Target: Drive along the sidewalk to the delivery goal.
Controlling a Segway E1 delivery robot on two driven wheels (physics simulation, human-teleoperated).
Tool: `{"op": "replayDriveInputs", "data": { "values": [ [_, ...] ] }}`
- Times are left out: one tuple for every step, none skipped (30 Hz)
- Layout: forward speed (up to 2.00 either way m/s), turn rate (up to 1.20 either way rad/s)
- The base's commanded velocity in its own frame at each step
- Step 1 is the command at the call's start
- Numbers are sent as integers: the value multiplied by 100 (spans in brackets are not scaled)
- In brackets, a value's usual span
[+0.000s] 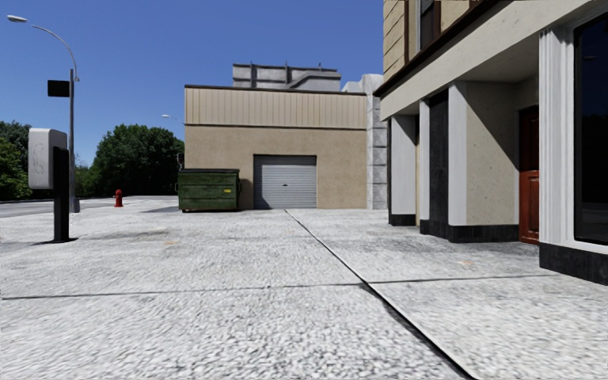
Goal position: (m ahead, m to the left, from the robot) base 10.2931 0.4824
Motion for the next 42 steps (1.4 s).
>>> {"op": "replayDriveInputs", "data": {
  "values": [
    [200,0],
    [200,0],
    [200,0],
    [200,0],
    [200,0],
    [200,0],
    [200,0],
    [200,0],
    [200,0],
    [200,0],
    [200,0],
    [200,0],
    [200,0],
    [200,0],
    [200,0],
    [200,0],
    [200,0],
    [200,0],
    [200,0],
    [200,0],
    [200,0],
    [200,0],
    [200,0],
    [200,0],
    [200,0],
    [200,0],
    [200,0],
    [200,0],
    [200,0],
    [200,0],
    [200,0],
    [200,6],
    [200,19],
    [200,25],
    [200,25],
    [200,26],
    [200,27],
    [200,27],
    [200,27],
    [200,27],
    [200,27],
    [200,19]
  ]
}}
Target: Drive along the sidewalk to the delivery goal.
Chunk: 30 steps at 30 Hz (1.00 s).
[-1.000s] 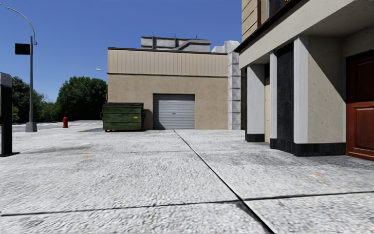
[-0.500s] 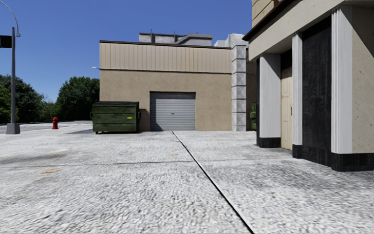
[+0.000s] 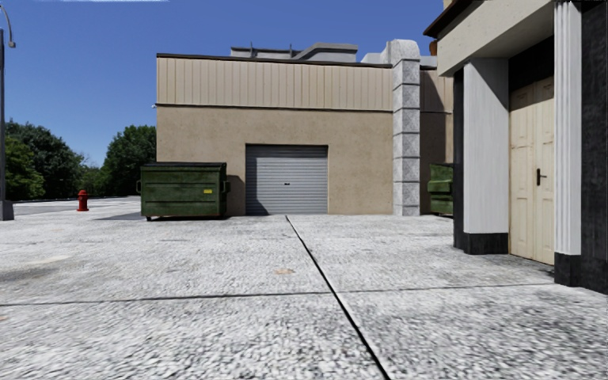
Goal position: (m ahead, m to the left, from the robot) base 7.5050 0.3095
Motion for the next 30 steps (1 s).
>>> {"op": "replayDriveInputs", "data": {
  "values": [
    [200,19],
    [200,1],
    [200,0],
    [200,0],
    [200,0],
    [200,0],
    [200,0],
    [200,0],
    [200,0],
    [200,0],
    [200,0],
    [200,0],
    [200,0],
    [200,0],
    [200,0],
    [200,0],
    [200,0],
    [200,0],
    [200,0],
    [200,0],
    [200,0],
    [200,0],
    [200,0],
    [200,0],
    [200,0],
    [200,0],
    [200,0],
    [200,0],
    [200,0],
    [200,0]
  ]
}}
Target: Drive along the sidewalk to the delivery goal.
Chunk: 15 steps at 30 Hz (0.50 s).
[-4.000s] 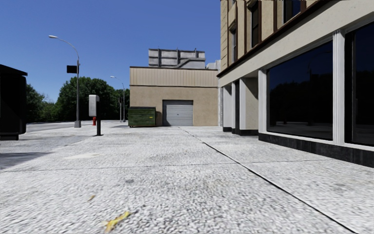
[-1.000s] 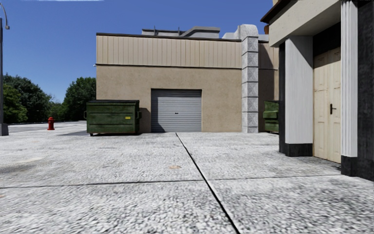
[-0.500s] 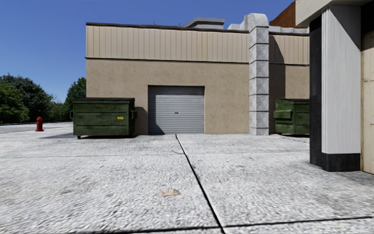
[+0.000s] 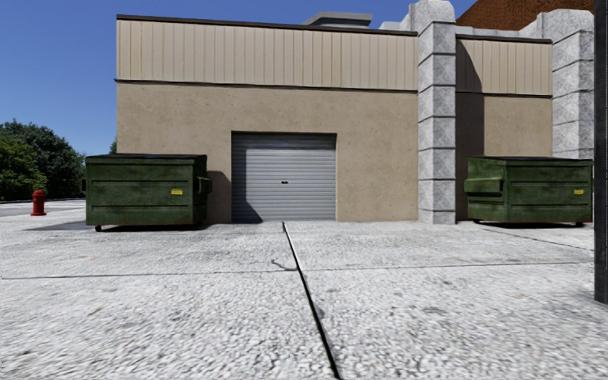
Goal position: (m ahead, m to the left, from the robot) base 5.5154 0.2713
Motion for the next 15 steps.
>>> {"op": "replayDriveInputs", "data": {
  "values": [
    [200,0],
    [200,0],
    [200,0],
    [200,0],
    [200,0],
    [200,0],
    [200,8],
    [200,19],
    [200,22],
    [200,22],
    [200,23],
    [200,23],
    [200,24],
    [200,24],
    [200,24]
  ]
}}
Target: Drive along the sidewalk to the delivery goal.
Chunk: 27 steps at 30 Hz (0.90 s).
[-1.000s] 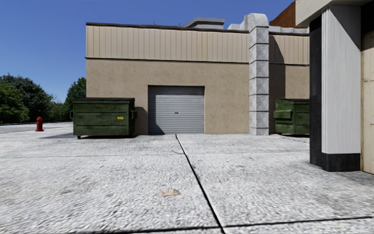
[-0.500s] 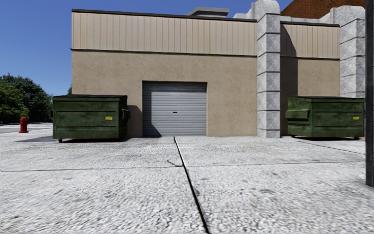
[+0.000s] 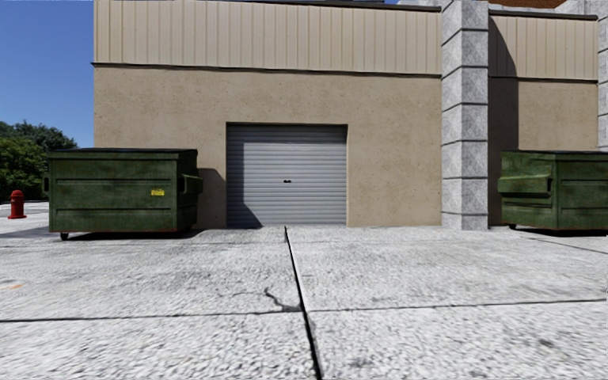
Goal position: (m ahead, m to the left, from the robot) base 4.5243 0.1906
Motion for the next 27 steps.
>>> {"op": "replayDriveInputs", "data": {
  "values": [
    [200,24],
    [200,24],
    [200,24],
    [200,16],
    [200,6],
    [200,0],
    [200,0],
    [200,0],
    [200,0],
    [200,0],
    [200,0],
    [200,0],
    [200,0],
    [200,14],
    [200,21],
    [200,21],
    [200,25],
    [200,28],
    [200,28],
    [200,30],
    [200,30],
    [200,30],
    [200,30],
    [200,23],
    [200,11],
    [200,3],
    [200,3]
  ]
}}
